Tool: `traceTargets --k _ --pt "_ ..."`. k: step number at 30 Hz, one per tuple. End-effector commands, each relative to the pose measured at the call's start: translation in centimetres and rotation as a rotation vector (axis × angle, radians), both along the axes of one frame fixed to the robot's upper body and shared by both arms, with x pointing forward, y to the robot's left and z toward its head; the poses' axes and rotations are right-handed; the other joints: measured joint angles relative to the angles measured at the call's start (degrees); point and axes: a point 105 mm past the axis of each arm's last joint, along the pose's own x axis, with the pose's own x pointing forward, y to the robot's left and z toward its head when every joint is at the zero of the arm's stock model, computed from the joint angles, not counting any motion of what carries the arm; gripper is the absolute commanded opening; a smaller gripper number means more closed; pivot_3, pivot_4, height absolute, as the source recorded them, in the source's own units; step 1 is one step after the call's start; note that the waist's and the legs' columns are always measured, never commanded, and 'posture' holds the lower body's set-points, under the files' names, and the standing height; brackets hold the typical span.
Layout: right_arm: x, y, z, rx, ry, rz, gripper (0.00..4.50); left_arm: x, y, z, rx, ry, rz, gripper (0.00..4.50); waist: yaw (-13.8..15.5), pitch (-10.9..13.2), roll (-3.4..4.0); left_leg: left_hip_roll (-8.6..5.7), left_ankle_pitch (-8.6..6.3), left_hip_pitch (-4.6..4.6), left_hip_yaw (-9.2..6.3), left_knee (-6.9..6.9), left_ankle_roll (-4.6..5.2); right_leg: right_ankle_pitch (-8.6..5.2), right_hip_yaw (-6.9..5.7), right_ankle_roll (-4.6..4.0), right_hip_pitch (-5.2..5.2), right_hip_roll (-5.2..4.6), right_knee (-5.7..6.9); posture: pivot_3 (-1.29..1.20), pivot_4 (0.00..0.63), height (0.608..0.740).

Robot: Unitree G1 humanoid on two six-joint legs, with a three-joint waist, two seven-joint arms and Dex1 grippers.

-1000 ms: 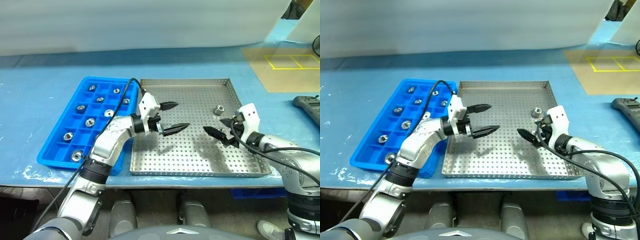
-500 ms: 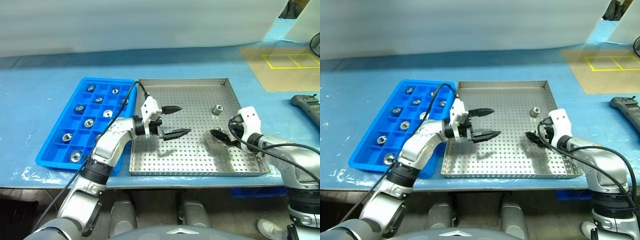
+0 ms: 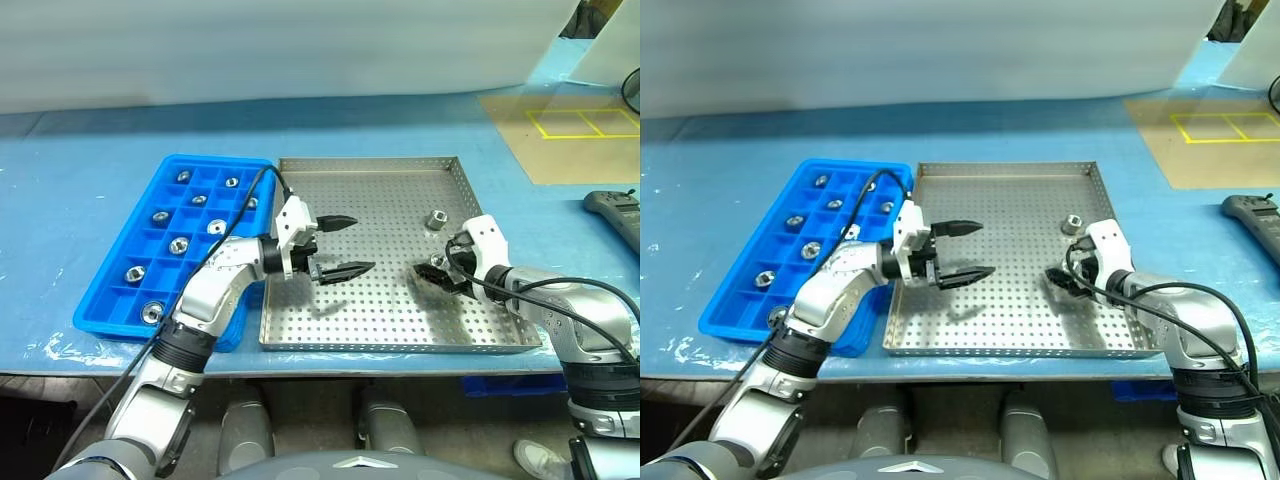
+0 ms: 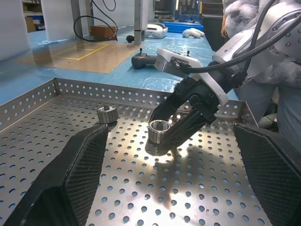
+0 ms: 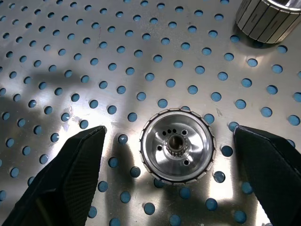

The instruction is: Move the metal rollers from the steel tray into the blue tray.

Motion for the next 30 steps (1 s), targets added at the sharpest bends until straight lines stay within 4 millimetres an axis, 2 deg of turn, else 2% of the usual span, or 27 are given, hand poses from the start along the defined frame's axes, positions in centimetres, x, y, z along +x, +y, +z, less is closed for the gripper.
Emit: traceTargets --k 1,7,8,13,16,19,30 --pt "-0.2 -0.2 0.2 -0.013 -0.007 0.008 3.87 -0.6 -0.1 1.2 -0.01 -0.043 -0.031 4.5 0.0 0.0 0.0 0.0 0.0 0.0 0.0 0.0 0.0 0.0 0.0 0.0 0.0 0.0 0.0 -0.24 0.15 0.74" --pt "-0.3 -0.3 0.1 -0.021 -0.011 0.011 1.8 -0.8 -0.1 1.3 0.006 -0.041 -0.046 4.5 0.0 0.0 0.0 0.01 0.0 0.01 0.0 -0.01 0.0 0.0 0.0 0.0 0.0 0.0 0.0 -0.25 0.15 0.74" --pt "-0.3 -0.3 0.1 -0.023 -0.012 0.012 1.62 -0.8 -0.1 1.4 0.007 -0.041 -0.046 4.5 0.0 0.0 0.0 0.01 0.0 0.01 0.0 0.0 0.0 0.0 0.0 0.0 0.0 0.01 0.0 -0.25 0.15 0.74" --pt "0.0 -0.2 0.4 -0.039 -0.042 0.019 1.63 -0.8 0.1 1.5 0.01 -0.036 -0.049 4.5 0.0 0.0 0.0 0.0 -0.01 0.01 0.0 0.0 0.01 0.0 0.0 0.0 0.0 0.0 0.0 -0.25 0.15 0.74" --pt "0.4 0.5 1.3 -0.022 -0.1 0.045 1.63 -0.5 0.5 1.6 0.015 -0.035 -0.027 4.5 0.0 0.0 0.0 0.0 -0.01 0.01 0.0 0.0 0.01 0.0 0.0 0.0 0.0 0.0 0.0 -0.25 0.15 0.74" --pt "0.9 1.8 2.5 0.016 -0.165 0.101 1.63 -0.5 1.1 1.7 0.02 -0.032 -0.003 4.5 -0.1 0.0 0.0 0.01 -0.01 0.01 0.01 0.0 0.01 0.0 0.0 0.0 0.0 0.01 0.0 -0.21 0.15 0.74" --pt "2.4 6.9 4.8 0.097 -0.267 0.348 1.63 -1.4 3.8 1.7 0.041 -0.037 0.123 4.5 0.6 0.0 0.01 0.04 -0.01 -0.01 0.01 -0.01 0.02 0.0 -0.04 -0.01 -0.01 0.0 0.01 -0.09 0.15 0.74"
